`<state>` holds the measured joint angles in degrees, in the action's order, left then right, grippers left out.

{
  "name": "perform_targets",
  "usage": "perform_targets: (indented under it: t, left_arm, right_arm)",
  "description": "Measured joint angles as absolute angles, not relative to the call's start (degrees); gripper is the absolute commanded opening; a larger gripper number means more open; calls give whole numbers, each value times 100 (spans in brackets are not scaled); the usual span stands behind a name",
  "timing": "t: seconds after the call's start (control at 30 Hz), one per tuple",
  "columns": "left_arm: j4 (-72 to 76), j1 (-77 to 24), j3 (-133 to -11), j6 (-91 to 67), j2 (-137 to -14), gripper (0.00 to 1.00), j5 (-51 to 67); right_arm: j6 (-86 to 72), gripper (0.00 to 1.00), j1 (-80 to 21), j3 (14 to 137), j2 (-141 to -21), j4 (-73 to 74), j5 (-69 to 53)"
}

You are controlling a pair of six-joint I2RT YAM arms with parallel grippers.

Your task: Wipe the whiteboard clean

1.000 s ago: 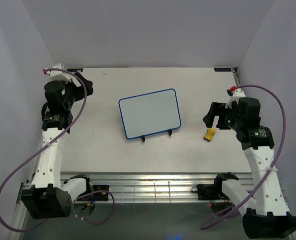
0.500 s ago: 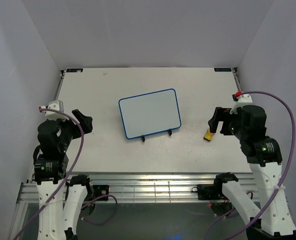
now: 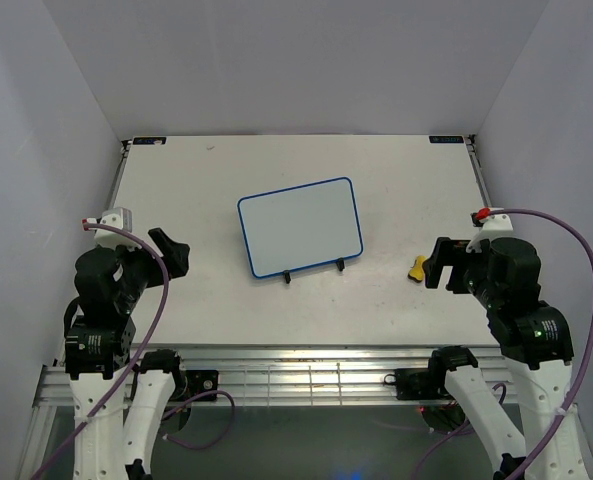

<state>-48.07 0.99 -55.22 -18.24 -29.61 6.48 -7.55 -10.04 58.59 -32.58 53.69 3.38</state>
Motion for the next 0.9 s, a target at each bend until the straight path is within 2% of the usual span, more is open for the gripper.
perform_targets:
  t: [0.9]
  left_arm:
    - [-4751, -99, -5533, -1806, -2993, 98, 550]
  right_arm:
    - [-792, 90, -1004, 5822, -3089, 5325, 580]
